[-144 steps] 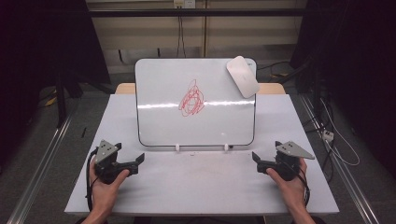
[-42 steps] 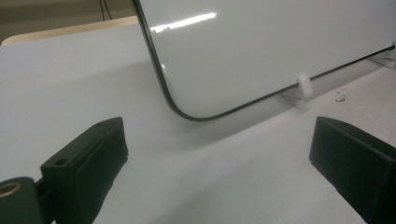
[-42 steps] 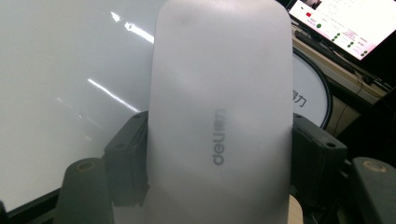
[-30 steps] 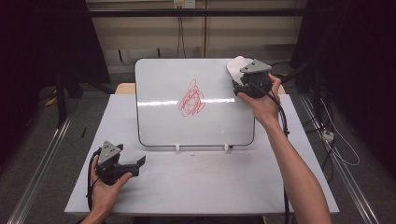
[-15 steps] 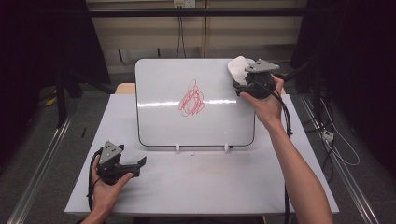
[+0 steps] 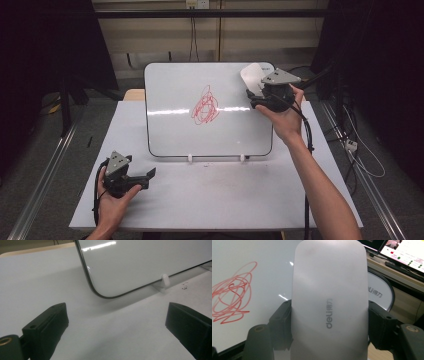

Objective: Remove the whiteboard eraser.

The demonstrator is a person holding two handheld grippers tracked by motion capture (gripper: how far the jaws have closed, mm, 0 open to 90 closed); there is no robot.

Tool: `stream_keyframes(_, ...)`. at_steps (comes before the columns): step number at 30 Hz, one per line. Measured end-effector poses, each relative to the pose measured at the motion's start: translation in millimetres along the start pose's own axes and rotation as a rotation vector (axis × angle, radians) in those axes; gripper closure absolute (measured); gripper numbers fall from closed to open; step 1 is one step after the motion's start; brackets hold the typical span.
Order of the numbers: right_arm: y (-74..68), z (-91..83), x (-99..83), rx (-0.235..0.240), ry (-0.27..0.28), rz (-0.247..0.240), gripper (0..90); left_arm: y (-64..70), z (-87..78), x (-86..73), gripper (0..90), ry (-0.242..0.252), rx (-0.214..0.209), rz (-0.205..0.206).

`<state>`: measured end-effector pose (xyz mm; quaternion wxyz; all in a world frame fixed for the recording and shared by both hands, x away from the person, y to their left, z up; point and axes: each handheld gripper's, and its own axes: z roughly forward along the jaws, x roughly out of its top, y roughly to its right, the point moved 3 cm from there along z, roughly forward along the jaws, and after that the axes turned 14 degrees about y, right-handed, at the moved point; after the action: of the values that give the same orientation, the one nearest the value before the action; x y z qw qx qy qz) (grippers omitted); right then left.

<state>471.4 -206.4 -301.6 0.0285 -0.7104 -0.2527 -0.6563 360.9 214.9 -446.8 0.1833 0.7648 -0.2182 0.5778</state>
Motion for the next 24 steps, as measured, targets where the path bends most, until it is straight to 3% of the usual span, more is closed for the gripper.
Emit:
stream_keyframes(14,-32.2,1.0,-1.0,0.065,0.01,-0.047,31.7,2.1,1.2,1.5,4.3,-0.003,-0.005,0.001)
stream_keyframes(24,-41.5,7.5,-2.3,0.095,0.018,-0.047,31.7,1.4,2.7,2.0,4.3,-0.004,-0.007,0.004)
